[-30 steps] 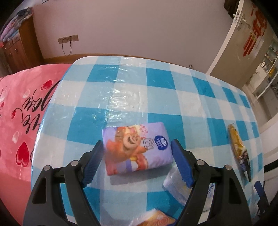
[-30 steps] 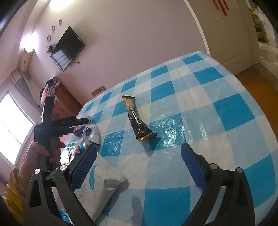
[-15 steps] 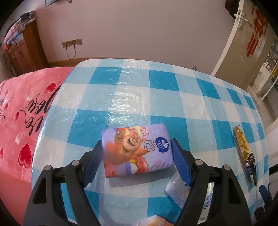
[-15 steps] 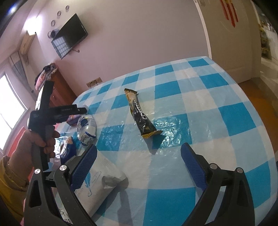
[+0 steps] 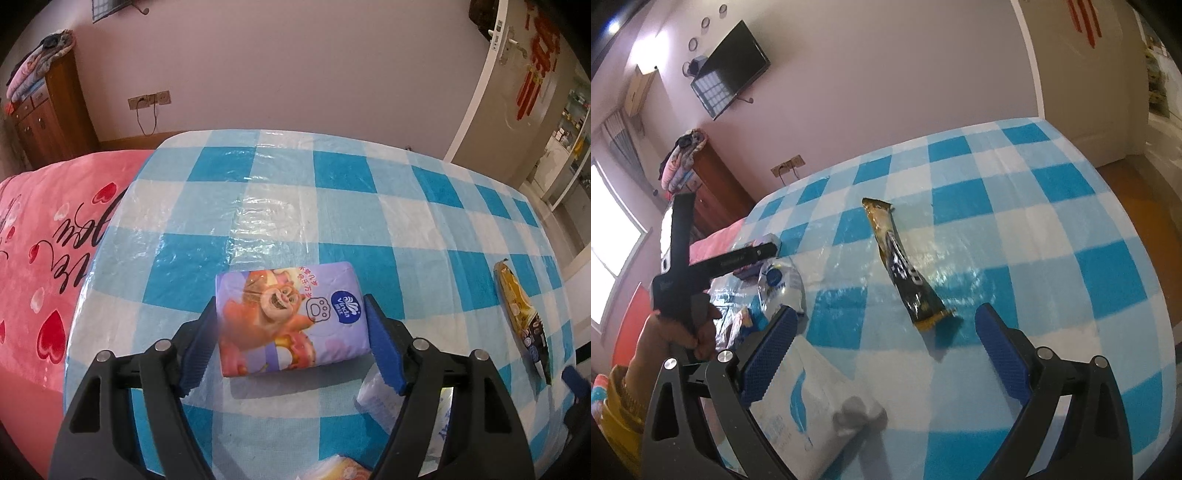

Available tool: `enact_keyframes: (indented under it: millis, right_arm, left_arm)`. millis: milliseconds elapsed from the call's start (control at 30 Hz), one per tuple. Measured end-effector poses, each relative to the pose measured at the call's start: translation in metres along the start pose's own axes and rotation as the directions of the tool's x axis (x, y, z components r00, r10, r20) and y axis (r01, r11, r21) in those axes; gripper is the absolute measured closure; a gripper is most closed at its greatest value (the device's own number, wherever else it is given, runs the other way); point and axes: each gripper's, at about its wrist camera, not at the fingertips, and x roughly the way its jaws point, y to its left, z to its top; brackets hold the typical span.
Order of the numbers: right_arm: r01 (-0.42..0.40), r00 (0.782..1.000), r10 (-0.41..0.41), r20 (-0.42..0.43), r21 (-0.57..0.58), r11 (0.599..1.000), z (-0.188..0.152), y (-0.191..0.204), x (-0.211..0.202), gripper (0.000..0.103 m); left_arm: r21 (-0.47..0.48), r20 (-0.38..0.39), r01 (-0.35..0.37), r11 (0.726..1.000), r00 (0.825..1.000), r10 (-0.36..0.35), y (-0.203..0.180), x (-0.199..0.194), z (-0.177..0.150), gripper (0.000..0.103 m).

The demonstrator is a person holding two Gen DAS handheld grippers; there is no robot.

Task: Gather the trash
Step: 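Grasp the purple tissue pack with the left tool, then grasp the coffee stick with the right tool while the left tool holds the tissue pack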

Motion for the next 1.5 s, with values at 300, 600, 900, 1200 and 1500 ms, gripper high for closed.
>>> enact_keyframes:
  millis: [300, 600, 900, 1200, 1500]
  right_arm:
    - [0.089, 0.996, -0.09, 0.001, -0.107, 0.99, 0.023, 0.012, 0.034, 0.02]
    - [0.111, 0.993, -0.115, -0.021, -0.135, 0.985, 0.026, 0.007, 0.056, 0.048]
    - [0.131, 0.99, -0.139, -0.021, -0.204, 0.97, 0.023, 0.013, 0.063, 0.067]
    - [0.129, 0.99, -0.139, -0.033, -0.221, 0.967, 0.019, 0.016, 0.063, 0.078]
    - [0.118, 0.991, -0.129, -0.038, -0.217, 0.969, 0.009, 0.015, 0.054, 0.084]
  left_arm:
    - [-0.008, 0.031, 0.024, 1.0, 0.999, -0.024, 0.008, -0.015, -0.008, 0.029]
    - [0.002, 0.056, 0.039, 0.999, 0.998, -0.039, 0.012, -0.03, -0.02, 0.029]
    - [-0.005, 0.056, 0.044, 0.999, 0.997, -0.044, 0.021, -0.042, -0.038, 0.029]
    - [-0.014, 0.053, 0.047, 0.999, 0.998, -0.046, 0.027, -0.05, -0.057, 0.029]
    - [-0.015, 0.06, 0.065, 0.998, 0.996, -0.064, 0.029, -0.062, -0.074, 0.029]
